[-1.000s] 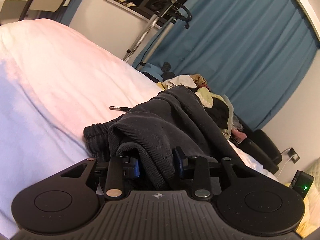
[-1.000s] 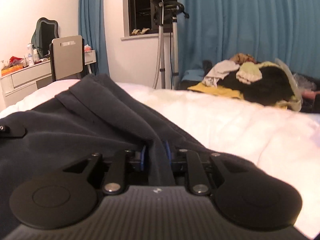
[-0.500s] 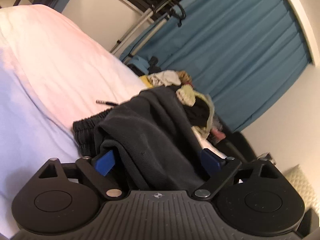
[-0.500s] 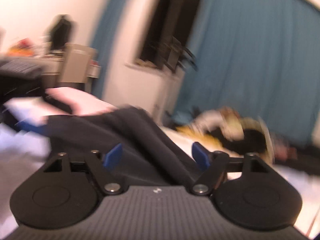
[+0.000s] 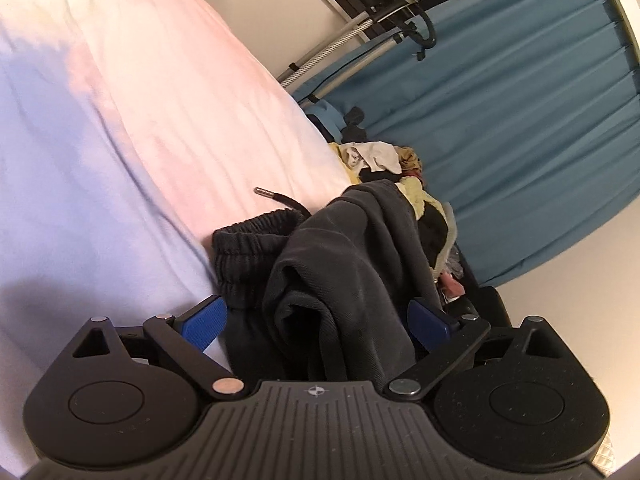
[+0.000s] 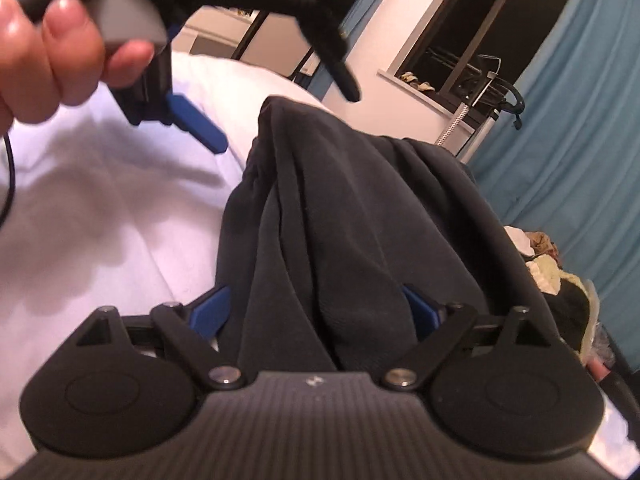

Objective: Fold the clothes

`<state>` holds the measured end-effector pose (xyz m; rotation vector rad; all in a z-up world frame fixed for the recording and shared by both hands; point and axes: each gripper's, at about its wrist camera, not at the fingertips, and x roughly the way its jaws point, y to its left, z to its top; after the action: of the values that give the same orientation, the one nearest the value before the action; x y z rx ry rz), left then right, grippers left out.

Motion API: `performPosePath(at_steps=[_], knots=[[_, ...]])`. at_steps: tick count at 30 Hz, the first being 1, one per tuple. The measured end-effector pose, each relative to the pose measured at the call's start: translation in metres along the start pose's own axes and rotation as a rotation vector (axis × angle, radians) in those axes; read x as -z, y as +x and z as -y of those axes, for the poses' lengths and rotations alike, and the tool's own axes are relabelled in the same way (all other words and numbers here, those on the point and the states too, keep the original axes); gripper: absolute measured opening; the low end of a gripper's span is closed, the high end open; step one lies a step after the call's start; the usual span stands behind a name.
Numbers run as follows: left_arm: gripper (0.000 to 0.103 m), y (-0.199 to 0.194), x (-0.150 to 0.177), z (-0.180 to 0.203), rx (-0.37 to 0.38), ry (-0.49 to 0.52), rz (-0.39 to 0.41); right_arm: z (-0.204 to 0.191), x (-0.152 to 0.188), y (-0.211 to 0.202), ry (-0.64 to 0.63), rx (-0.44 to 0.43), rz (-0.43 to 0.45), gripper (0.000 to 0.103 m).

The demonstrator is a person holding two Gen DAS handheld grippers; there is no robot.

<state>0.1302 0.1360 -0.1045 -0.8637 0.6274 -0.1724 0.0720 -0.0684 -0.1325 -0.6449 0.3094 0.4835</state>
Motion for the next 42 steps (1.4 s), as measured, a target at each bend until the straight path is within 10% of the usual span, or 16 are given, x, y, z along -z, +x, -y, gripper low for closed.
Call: performPosePath(at_steps=[3, 9, 18, 26, 36, 42], knots=[[0.098, 0.003, 0.001, 0.002, 0.019, 0.006, -0.022, 0.01, -0.003, -0.001, 0.035, 0.019, -0.041, 0.052], [0.102, 0.012, 0.013, 0.01, 0.04, 0.027, -0.018, 0.043, -0.018, -0.013, 0.232, 0.015, 0.02, 0.023], [0.103, 0.028, 0.03, 0.006, 0.166, -0.09, -0.011, 0.083, -0.026, -0.027, 0.443, 0.018, 0.085, 0.019], [0.103, 0.049, 0.045, 0.018, 0.165, 0.029, -0.038, 0.12, -0.029, -0.028, 0.642, -0.002, 0.109, 0.019], [0.103, 0.063, 0.046, 0.016, 0.47, -0.013, 0.022, 0.106, -0.028, -0.022, 0.604, -0.056, 0.082, 0.02], [0.103, 0.076, 0.039, 0.003, 0.387, -0.052, -0.014, 0.068, -0.032, -0.014, 0.369, -0.047, 0.055, 0.021]])
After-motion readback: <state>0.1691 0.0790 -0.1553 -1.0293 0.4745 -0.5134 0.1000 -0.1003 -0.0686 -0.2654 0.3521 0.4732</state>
